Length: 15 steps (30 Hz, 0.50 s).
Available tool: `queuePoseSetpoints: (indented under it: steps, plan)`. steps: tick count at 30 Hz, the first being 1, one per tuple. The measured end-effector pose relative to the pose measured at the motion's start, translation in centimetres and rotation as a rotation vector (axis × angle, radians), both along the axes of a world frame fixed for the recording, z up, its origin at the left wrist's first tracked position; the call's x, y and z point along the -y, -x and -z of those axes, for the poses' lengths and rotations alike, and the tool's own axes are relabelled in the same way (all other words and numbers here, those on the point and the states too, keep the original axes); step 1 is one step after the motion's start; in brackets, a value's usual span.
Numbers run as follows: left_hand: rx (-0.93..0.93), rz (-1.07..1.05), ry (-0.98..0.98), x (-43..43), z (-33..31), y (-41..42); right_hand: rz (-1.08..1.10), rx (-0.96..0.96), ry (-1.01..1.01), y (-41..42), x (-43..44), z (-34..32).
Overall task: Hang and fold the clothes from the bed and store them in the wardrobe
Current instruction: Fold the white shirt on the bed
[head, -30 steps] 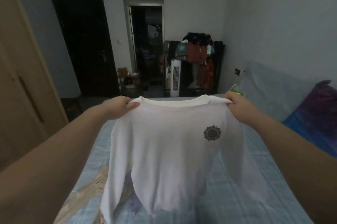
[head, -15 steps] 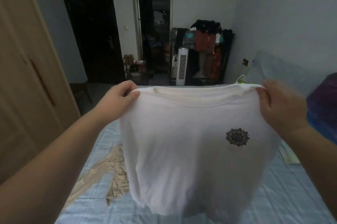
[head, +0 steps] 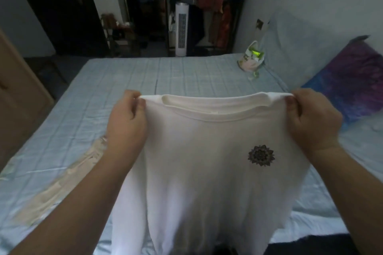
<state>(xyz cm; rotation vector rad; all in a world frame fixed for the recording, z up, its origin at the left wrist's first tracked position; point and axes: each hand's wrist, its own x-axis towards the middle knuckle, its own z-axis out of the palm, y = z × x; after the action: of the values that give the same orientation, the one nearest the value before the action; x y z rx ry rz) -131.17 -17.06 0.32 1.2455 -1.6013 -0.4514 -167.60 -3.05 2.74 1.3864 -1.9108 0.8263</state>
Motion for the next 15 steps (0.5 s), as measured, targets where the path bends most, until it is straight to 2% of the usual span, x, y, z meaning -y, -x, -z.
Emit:
queuePoseSetpoints:
  steps: [3,5,11,15]
  plan:
    - [0.18,0.019,0.064,2.1,2.8,3.4,-0.005,0.02,-0.113,4.0,3.3,3.1]
    - [0.257,0.024,0.027,4.1,5.1,5.9,-0.037,0.082,-0.219,6.9,6.4,6.0]
    - [0.454,-0.025,-0.206,13.0,13.5,14.0,-0.069,0.29,-0.479,14.0,17.1,16.8]
    - [0.549,-0.049,-0.379,19.5,20.1,19.0,-0.059,0.353,-0.596,16.9,23.7,24.8]
